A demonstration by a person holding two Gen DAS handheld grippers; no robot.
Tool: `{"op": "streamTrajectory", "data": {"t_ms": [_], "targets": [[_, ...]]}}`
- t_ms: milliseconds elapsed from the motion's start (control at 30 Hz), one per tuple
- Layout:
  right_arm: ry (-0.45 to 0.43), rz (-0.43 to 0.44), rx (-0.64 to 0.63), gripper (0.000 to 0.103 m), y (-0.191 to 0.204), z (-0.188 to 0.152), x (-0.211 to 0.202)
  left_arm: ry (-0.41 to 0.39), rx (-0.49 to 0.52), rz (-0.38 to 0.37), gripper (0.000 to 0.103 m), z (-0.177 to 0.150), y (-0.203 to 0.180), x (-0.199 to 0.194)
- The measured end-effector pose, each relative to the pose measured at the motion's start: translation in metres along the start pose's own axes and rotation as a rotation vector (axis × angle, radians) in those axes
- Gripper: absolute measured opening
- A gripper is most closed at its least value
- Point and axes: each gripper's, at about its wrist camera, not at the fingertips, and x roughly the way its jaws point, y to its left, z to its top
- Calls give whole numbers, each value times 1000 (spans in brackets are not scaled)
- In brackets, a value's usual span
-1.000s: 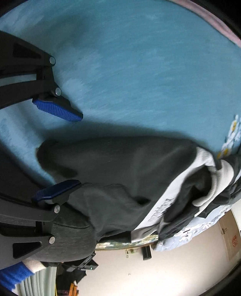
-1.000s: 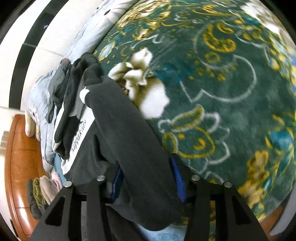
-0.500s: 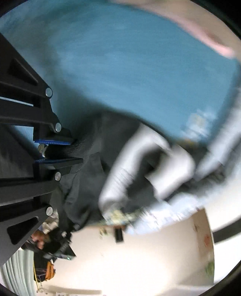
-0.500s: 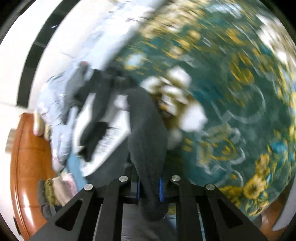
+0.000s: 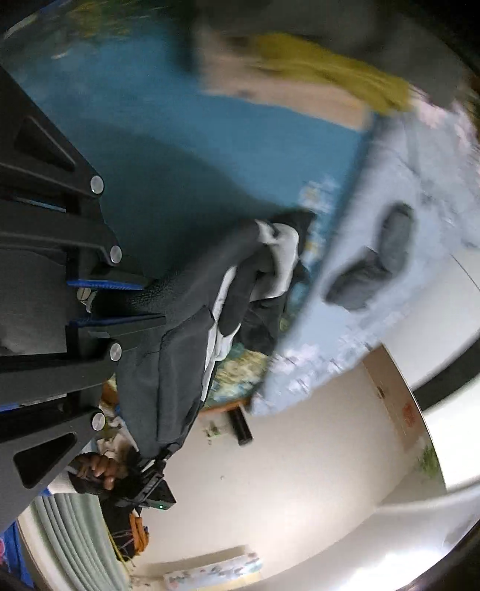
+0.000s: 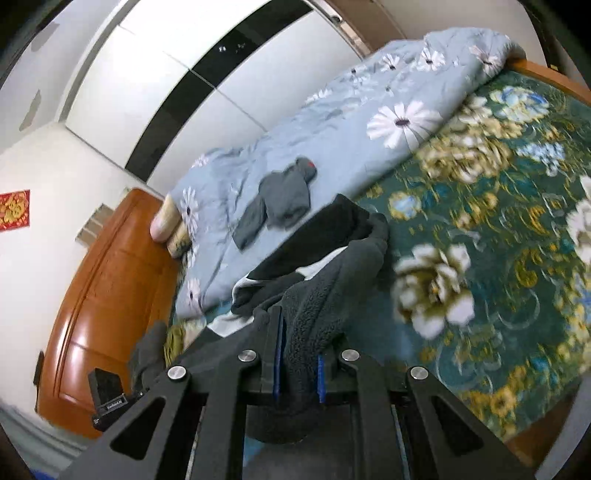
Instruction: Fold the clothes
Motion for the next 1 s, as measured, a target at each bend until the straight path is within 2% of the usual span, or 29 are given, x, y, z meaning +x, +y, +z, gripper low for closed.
{"op": "streamTrajectory", "data": {"t_ms": [100,200,433,700,867,1000], "targets": [[74,-63,60,14,-20,-1,26,64,-95,47,12,5,19,33],[105,-77,112,14,-32,5,53,63,-170,54,12,21,30,47],[87,-32,140,14,-32,49,75,-28,-227,-3,12,82,33,53],[106,-19,184,14,-28,123,128,-80,-275,-8,12,153,24,77],[108,-9,149,14,-31,133,138,-89,-268,5,12,146,26,80],[145,-32,230,14,-65,104,129,-4,-351,-11,12,116,45,84]]}}
